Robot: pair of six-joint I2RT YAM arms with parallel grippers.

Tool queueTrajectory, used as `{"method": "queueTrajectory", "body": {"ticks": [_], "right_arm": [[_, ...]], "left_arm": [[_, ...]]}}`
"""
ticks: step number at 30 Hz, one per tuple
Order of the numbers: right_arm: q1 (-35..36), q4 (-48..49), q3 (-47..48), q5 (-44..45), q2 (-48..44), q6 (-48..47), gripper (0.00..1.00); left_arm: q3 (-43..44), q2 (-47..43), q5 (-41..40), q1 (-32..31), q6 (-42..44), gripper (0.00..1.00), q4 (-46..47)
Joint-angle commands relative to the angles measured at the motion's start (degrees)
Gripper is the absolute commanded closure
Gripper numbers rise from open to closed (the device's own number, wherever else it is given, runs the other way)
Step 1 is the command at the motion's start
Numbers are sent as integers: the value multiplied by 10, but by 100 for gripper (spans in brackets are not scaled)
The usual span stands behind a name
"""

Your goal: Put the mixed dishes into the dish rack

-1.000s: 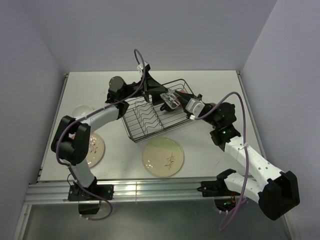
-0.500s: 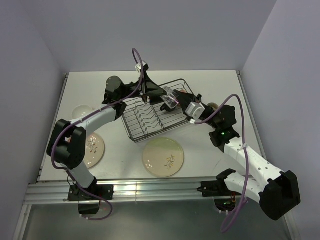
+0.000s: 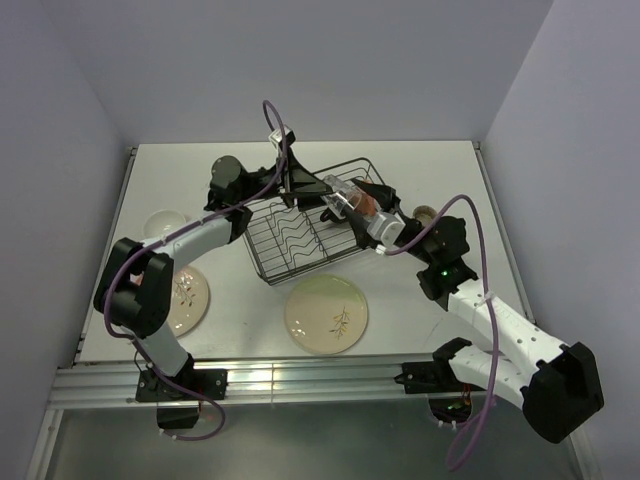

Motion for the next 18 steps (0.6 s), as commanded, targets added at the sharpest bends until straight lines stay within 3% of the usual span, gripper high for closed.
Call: {"method": "queueTrajectory", "body": {"ticks": [1, 6, 9, 10, 13, 16, 18], "right_arm": [[5, -20, -7, 22, -23, -5, 31], [1, -47, -30, 39, -62, -12, 20], [-16, -83, -25, 57, -91, 18, 13], [-26, -143, -12, 52, -96, 45, 12], [-86, -310, 59, 23, -82, 111, 11], [-176, -434, 114, -64, -51, 148, 11], [-221, -458, 128, -121, -39, 171, 11]], "left_arm": [[-7, -35, -16, 15, 40, 95, 9], [7, -55, -39, 41, 162, 97, -147], [61, -63, -101, 42, 323, 98, -356], [77, -59, -120, 41, 390, 98, -438], [126, -38, -192, 28, 480, 100, -529], [189, 0, -270, -7, 566, 100, -612], [242, 27, -300, -42, 604, 100, -640]]}}
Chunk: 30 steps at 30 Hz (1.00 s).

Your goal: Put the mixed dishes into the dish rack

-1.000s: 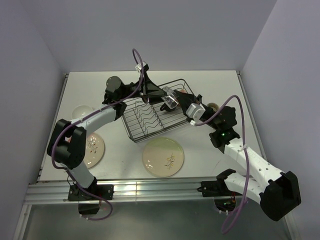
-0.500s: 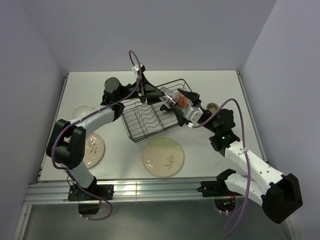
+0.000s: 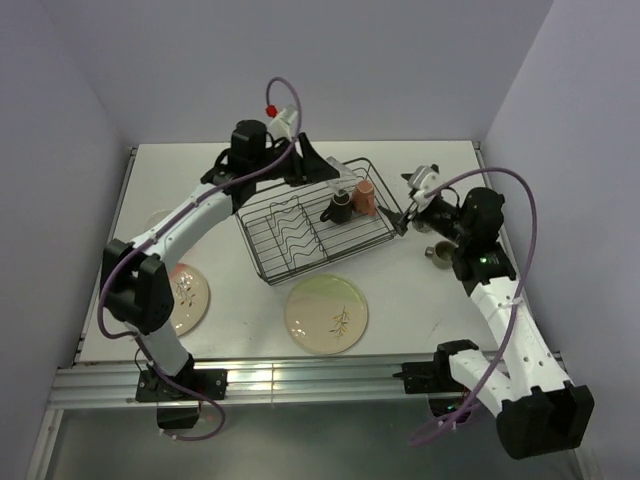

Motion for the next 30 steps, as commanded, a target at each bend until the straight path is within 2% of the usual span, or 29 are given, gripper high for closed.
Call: {"method": "queueTrajectory", "body": {"ticks": [1, 6, 11, 22, 30], "right_arm": [[-92, -149, 40, -97, 25, 88, 11], [-182, -166, 39, -139, 37, 142, 11], [-225, -175, 29, -144, 30, 153, 11], [-230, -161, 24, -150, 38, 189, 11], [-238, -149, 16, -144, 29, 222, 11]], "left_arm": [[86, 57, -122, -60, 176, 100, -133], [177, 139, -201, -117, 279, 100, -179], [191, 172, -257, -145, 318, 100, -183], [175, 213, -304, -170, 339, 100, -148], [207, 271, -316, -192, 338, 100, -147]]}}
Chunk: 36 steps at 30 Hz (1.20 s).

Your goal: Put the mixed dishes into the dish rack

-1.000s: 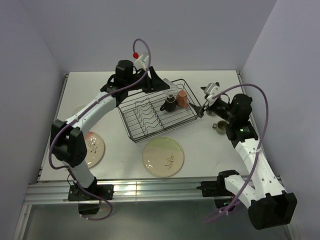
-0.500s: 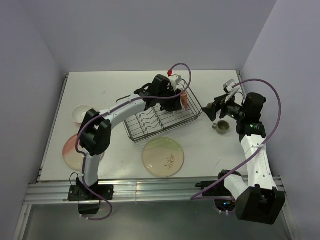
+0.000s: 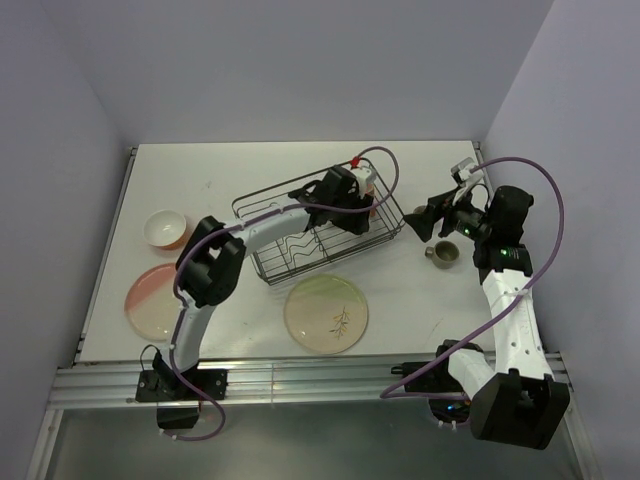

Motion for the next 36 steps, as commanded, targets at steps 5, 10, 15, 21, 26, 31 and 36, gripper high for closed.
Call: {"method": "queueTrajectory", "body": {"ticks": [5, 10, 15, 21, 26, 31, 36], "right_arm": [[-6, 44, -19, -5, -19, 49, 11], [-8, 53, -25, -5, -26, 63, 11], [-8, 54, -30, -5, -31, 68, 11], [-8, 54, -33, -4, -37, 71, 11], [-8, 51, -40, -4, -43, 70, 11], [-8, 49, -42, -2, -43, 69, 11], [-9, 52, -43, -3, -40, 72, 11]], "left_arm": [[59, 36, -19, -13, 6, 100, 24], [87, 60, -25, -16, 9, 99, 21], [110, 83, -30, -16, 10, 99, 17], [155, 114, -34, -17, 16, 98, 5], [159, 119, -31, -20, 21, 95, 3], [146, 116, -25, -26, 29, 84, -4], [138, 111, -29, -28, 30, 64, -9]]}}
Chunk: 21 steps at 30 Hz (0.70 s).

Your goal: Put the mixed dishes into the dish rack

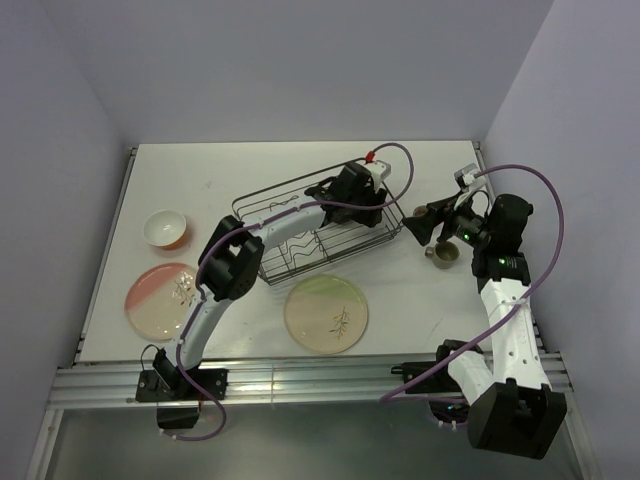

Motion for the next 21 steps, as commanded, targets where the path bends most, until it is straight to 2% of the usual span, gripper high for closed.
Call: {"method": "queueTrajectory", "body": {"ticks": [1, 3, 8, 21], "right_arm": [[-6, 20, -6, -5, -9, 5, 11], [-6, 20, -7, -5, -10, 5, 11], [-6, 20, -10, -5, -14, 6, 11], [-6, 19, -14, -3, -16, 5, 11]], "left_arm": [[6, -2, 3, -12, 9, 63, -14], [9, -2, 4, -12, 8, 62, -16], [19, 0, 3, -12, 8, 50, -27], [9, -6, -8, -17, 3, 31, -37]]}}
